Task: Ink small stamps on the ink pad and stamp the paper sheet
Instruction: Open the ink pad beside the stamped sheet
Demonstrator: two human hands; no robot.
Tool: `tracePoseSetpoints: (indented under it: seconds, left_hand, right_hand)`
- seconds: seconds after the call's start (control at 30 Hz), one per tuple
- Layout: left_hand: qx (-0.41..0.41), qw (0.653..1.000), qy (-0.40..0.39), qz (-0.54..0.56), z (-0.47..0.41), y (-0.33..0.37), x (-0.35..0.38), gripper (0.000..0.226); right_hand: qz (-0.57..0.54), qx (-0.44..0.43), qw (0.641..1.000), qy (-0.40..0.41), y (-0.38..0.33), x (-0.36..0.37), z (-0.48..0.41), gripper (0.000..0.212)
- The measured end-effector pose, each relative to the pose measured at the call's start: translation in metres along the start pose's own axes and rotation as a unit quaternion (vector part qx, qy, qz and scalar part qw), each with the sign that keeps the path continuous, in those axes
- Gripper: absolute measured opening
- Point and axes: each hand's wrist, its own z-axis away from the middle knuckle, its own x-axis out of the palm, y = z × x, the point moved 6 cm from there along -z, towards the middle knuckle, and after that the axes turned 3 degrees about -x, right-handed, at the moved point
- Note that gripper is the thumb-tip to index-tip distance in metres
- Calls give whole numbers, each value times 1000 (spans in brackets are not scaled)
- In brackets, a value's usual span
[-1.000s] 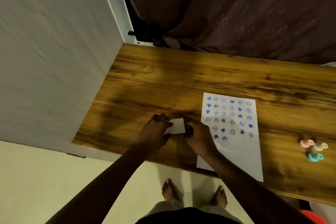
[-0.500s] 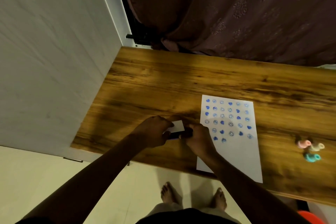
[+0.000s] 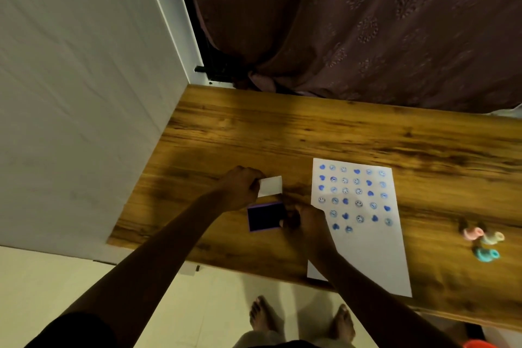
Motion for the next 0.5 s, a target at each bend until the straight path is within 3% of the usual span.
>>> tracePoseSetpoints:
  seconds: [0.5]
  left_hand:
    - [-12,999,46,-14,-14,-16,17,34]
  right_hand:
    - [34,-53,998,23,-8,-1,4,19]
